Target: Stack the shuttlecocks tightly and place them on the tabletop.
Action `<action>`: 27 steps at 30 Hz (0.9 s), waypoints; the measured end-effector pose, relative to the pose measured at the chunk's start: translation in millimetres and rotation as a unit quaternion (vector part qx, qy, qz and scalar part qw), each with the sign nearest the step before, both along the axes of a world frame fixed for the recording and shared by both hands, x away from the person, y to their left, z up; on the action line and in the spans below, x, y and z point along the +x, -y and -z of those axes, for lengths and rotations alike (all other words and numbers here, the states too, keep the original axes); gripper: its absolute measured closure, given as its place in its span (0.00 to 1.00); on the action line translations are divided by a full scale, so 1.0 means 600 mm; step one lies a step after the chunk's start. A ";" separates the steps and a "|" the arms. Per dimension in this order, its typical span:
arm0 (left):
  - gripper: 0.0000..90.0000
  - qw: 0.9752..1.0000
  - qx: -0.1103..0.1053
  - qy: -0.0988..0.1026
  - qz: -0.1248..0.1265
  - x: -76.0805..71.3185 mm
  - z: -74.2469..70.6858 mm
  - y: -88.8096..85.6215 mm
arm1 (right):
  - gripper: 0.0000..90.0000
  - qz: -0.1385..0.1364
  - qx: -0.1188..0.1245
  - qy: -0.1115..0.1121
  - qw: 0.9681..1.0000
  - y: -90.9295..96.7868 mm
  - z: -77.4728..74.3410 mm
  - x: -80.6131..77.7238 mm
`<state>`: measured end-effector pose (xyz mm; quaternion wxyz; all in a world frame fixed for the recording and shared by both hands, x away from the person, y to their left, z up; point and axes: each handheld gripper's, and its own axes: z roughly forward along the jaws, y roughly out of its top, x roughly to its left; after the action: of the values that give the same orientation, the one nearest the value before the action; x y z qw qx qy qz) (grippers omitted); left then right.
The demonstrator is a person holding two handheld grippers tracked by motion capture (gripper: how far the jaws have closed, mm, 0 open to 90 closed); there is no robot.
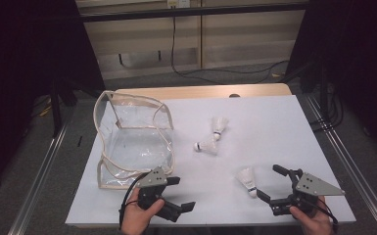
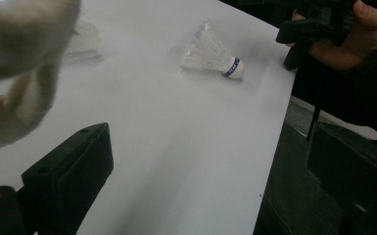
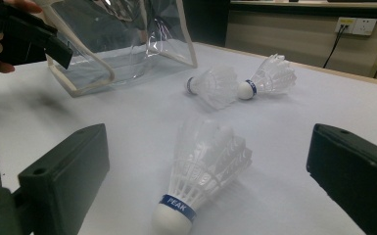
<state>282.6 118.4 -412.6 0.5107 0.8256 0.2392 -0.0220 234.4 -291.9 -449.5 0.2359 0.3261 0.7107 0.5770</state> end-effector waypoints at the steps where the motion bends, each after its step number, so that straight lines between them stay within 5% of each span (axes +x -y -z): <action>1: 0.04 1.000 -0.002 0.001 -0.002 0.001 0.000 -0.002 | 0.02 0.000 0.000 0.000 1.000 0.000 0.000 0.000; 27: 0.05 1.000 -0.004 0.012 -0.022 0.007 -0.006 -0.037 | 0.02 0.001 -0.004 0.000 1.000 0.000 0.000 0.001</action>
<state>286.6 140.8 -409.3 0.5172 0.8183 0.2508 -0.0023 234.9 -292.1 -449.5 0.2378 0.3254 0.7129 0.5739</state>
